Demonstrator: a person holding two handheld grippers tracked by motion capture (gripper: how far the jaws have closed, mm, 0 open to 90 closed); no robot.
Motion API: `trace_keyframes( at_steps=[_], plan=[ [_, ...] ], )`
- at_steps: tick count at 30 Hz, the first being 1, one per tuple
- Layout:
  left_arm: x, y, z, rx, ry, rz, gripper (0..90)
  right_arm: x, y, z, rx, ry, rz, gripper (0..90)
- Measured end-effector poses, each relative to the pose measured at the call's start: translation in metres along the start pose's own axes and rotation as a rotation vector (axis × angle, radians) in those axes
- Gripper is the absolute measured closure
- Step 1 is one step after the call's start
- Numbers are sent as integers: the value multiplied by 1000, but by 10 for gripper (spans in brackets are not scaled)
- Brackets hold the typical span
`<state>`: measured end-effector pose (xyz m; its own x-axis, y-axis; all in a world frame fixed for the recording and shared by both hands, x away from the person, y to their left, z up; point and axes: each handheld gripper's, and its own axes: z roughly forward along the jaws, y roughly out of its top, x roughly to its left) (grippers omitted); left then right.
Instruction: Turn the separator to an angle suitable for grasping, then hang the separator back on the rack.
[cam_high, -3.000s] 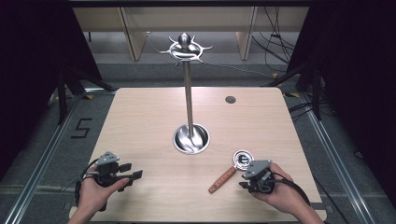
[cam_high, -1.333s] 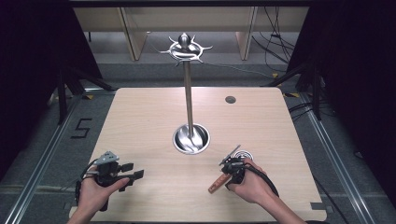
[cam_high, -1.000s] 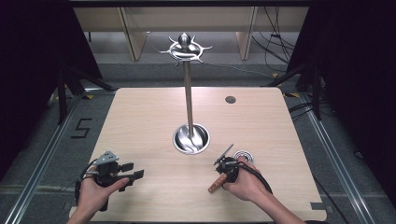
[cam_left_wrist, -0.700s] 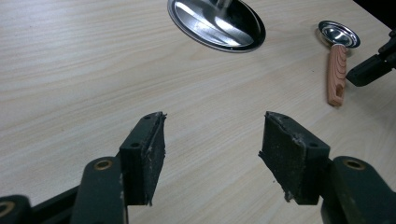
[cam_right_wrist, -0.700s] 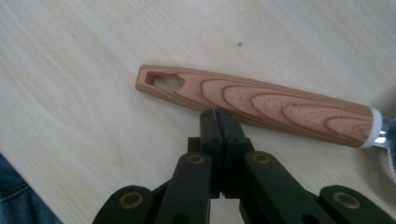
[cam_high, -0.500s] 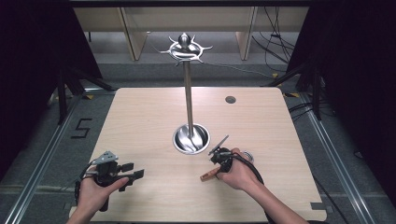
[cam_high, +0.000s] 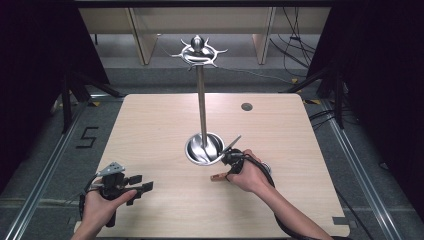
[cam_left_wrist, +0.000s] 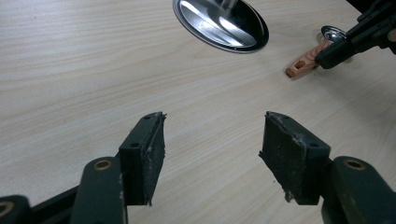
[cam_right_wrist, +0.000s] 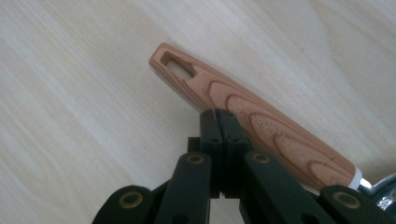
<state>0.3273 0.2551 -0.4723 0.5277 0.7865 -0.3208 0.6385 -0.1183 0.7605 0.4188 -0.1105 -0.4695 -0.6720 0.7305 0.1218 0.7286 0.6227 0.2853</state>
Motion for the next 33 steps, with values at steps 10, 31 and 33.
trace_keyframes(
  at_steps=[10,31,33],
  plan=[
    [-1,0,1,5,-4,4,384,-11,3,-10,-80,-1,-19,862],
    [-1,0,3,8,-4,-2,382,-29,-9,-42,36,-75,-475,528],
    [-1,1,4,14,-4,5,382,-30,-9,-41,50,-74,-527,525]
  ],
)
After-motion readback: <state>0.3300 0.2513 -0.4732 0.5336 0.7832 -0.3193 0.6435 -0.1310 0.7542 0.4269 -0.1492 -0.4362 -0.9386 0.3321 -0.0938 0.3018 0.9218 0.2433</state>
